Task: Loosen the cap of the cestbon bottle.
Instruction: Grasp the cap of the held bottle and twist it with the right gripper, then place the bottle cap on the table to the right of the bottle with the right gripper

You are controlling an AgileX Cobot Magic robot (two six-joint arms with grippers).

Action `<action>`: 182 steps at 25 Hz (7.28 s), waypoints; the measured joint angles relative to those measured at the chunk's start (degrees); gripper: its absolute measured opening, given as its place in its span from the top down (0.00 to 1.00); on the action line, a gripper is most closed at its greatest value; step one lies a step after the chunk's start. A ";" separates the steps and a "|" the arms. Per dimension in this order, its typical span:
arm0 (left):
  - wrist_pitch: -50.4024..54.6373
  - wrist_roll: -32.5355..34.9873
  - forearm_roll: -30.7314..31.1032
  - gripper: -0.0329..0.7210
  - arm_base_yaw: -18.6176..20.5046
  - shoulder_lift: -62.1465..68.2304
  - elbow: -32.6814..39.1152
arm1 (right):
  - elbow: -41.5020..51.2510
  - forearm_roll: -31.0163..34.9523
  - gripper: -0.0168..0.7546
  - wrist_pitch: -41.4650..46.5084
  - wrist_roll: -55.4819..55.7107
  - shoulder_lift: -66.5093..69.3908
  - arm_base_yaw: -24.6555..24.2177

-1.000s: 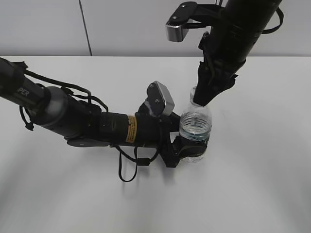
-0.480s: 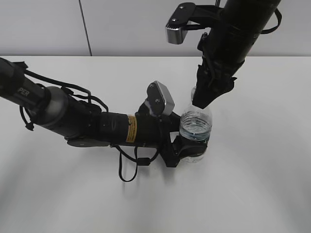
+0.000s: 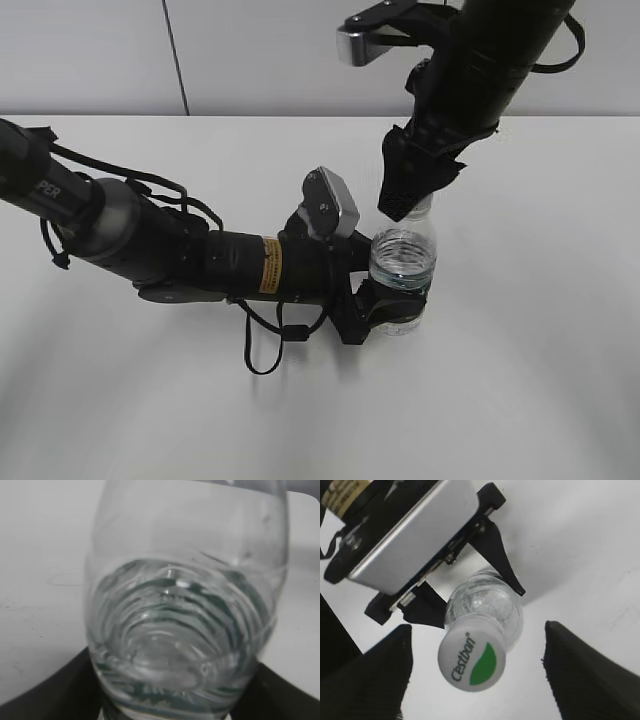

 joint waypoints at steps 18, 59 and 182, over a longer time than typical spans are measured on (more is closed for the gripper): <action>0.05 0.00 0.00 0.28 0.00 0.00 0.00 | 0.22 0.27 0.16 -0.79 48.98 -1.85 0.00; 0.10 0.06 0.08 0.28 0.00 0.00 0.00 | 2.84 0.54 0.57 -1.78 12.39 -1.03 0.06; 0.05 0.01 -0.02 0.28 0.00 0.00 0.00 | 40.94 -2.74 0.54 -36.79 21.99 -0.84 -21.31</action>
